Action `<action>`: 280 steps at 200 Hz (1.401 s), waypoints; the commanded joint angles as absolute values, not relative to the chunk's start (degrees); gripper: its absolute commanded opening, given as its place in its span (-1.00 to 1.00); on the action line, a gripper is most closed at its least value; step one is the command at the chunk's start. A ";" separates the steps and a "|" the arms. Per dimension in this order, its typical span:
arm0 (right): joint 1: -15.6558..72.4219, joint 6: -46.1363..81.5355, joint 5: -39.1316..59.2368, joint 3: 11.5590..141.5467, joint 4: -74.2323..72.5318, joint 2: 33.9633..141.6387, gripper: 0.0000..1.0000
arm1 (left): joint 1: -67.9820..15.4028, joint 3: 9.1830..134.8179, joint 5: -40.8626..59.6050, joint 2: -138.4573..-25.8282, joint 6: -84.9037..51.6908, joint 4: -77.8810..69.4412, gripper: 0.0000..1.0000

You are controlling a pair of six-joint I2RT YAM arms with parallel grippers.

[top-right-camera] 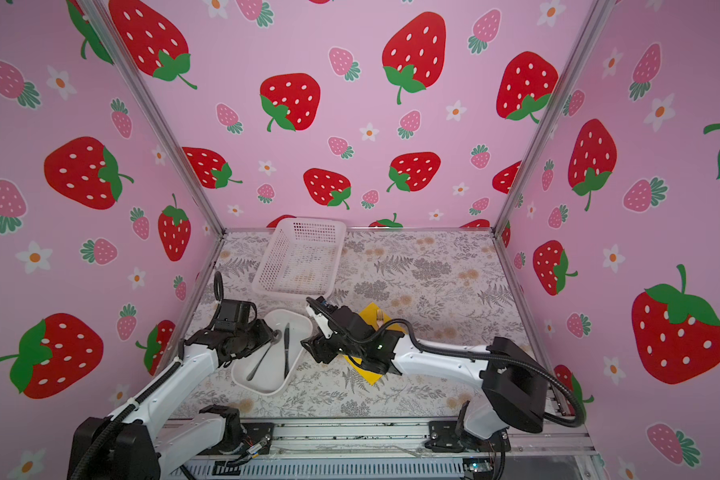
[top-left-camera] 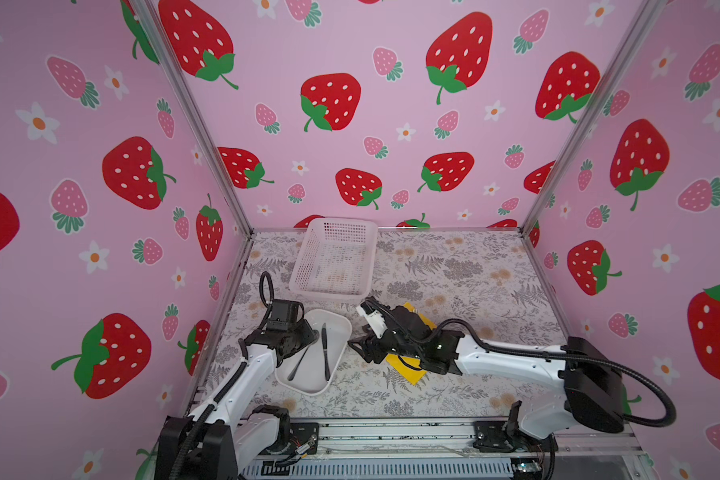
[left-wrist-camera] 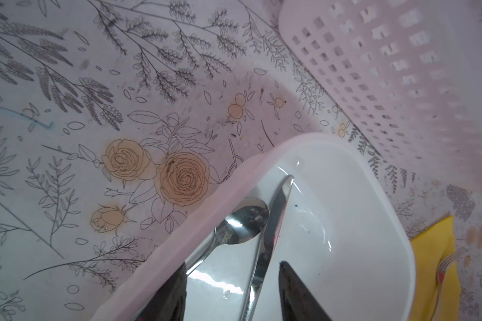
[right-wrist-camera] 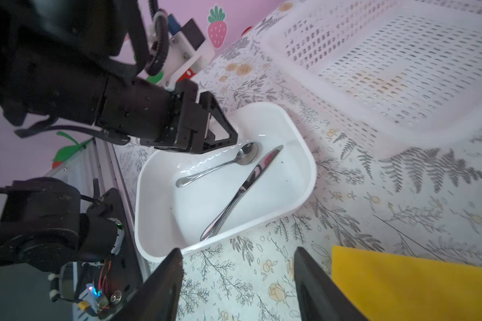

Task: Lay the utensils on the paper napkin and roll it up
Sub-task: 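Move the left gripper over the white tray while the right gripper shifts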

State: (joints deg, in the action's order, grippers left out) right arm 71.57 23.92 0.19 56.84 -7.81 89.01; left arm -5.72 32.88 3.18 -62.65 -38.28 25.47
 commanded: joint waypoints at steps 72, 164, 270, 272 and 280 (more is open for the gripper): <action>75.06 19.25 -4.30 67.57 -3.72 100.68 0.30 | -3.31 34.98 4.83 -73.40 -33.49 25.07 0.13; 75.06 18.19 -4.74 68.90 -2.82 102.14 0.31 | -5.24 35.30 -4.81 -66.85 -32.04 26.39 0.11; 74.88 14.64 -9.46 59.68 -5.13 93.69 0.35 | -6.58 28.13 -5.91 -66.69 -36.15 17.17 0.12; 74.84 14.60 -9.44 59.50 -5.15 93.52 0.35 | -6.59 28.06 -6.16 -66.70 -36.24 17.10 0.12; 74.71 14.44 -9.61 58.80 -5.12 92.91 0.36 | -6.72 27.56 -7.07 -66.80 -36.24 16.52 0.12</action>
